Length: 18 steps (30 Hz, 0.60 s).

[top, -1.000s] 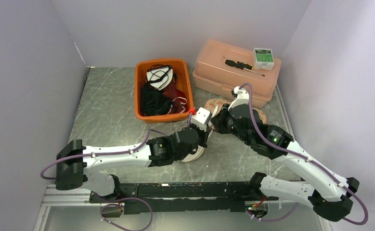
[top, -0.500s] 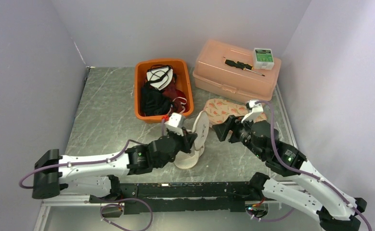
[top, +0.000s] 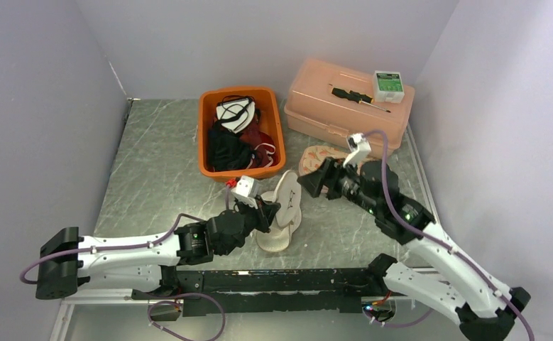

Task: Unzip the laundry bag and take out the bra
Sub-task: Close the laundry bag at the center of the board.

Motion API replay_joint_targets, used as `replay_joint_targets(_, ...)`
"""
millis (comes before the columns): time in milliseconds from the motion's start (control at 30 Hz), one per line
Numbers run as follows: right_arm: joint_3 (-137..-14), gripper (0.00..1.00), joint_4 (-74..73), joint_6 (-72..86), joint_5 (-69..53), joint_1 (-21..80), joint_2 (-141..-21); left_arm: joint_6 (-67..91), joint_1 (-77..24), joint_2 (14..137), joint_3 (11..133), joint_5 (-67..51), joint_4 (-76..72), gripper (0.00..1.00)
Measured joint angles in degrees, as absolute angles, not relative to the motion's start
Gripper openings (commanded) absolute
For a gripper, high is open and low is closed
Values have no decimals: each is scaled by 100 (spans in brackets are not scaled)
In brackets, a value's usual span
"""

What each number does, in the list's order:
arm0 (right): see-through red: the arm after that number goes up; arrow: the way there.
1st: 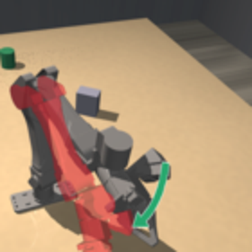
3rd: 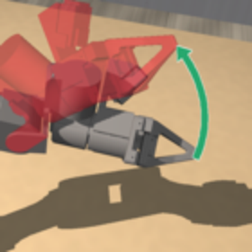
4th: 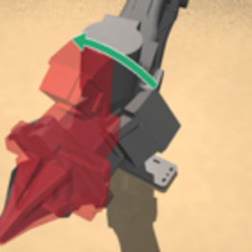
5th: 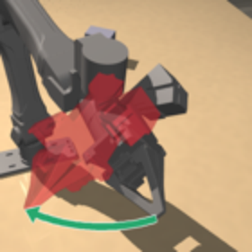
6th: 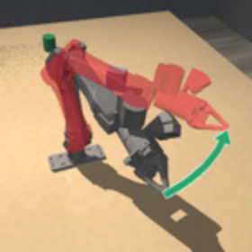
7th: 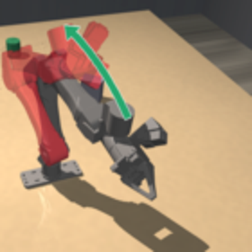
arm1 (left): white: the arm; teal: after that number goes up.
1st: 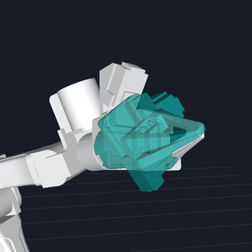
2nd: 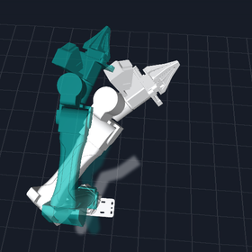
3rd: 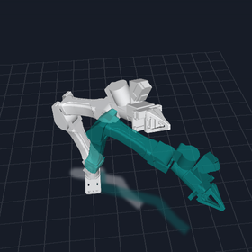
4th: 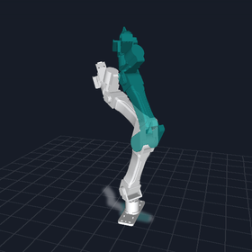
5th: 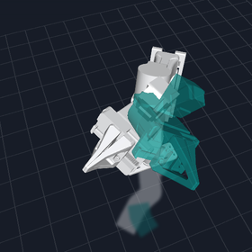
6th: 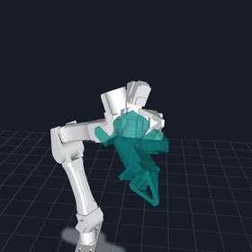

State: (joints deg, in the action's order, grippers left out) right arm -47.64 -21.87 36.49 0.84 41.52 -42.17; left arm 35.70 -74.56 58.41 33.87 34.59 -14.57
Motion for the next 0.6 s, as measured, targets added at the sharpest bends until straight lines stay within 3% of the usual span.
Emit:
replay_joint_targets(167,-6023,74,-2462,3819,-263,4106,-5374,3079,-7456,6012,3387,3472,-1553,3)
replay_joint_targets(433,-6305,72,-3111,4101,-644,4016,-6171,2609,-7456,6029,3387,3503,-1671,3)
replay_joint_targets(533,-6305,68,-3203,4158,-781,4016,-6359,2528,-7456,6034,3387,3500,-1691,3)
replay_joint_targets(600,-6305,60,-3216,4180,-847,4016,-6475,2484,-7456,6064,3389,3496,-1721,3)
